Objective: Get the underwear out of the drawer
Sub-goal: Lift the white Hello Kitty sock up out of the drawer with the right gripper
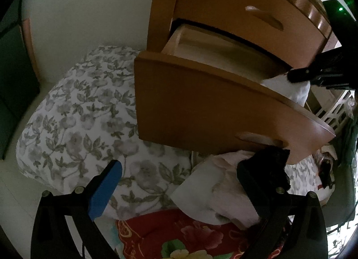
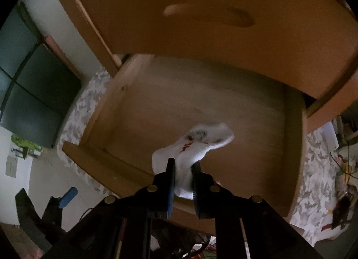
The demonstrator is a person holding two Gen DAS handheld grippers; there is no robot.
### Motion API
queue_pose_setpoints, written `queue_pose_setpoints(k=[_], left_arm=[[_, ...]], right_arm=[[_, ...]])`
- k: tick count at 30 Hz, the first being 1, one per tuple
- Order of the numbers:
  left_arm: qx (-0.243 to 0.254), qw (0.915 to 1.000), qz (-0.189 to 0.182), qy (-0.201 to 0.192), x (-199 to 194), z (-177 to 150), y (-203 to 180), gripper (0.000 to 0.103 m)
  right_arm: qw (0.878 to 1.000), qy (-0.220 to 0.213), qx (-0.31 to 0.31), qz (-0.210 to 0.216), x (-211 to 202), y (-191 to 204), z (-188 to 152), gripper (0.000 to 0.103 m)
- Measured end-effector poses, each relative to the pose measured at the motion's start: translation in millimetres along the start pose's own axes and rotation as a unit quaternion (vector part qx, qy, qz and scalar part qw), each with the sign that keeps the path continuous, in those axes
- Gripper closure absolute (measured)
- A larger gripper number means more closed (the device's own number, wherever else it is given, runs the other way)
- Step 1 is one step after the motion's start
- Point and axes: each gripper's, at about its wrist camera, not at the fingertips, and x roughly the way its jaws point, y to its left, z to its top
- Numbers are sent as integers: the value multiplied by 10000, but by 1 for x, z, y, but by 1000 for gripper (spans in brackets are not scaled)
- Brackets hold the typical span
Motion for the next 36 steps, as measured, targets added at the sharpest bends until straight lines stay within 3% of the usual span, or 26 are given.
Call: queue_pose_setpoints(k=[18, 36], left_arm=[[147, 9999, -10, -27, -15, 1, -20, 1], [407, 9990, 34, -168, -36, 3, -47, 1]], right_arm=[[9903, -1228, 562, 333, -80, -35, -30, 89], [9731, -2236, 264, 488, -169, -41, -77, 89]])
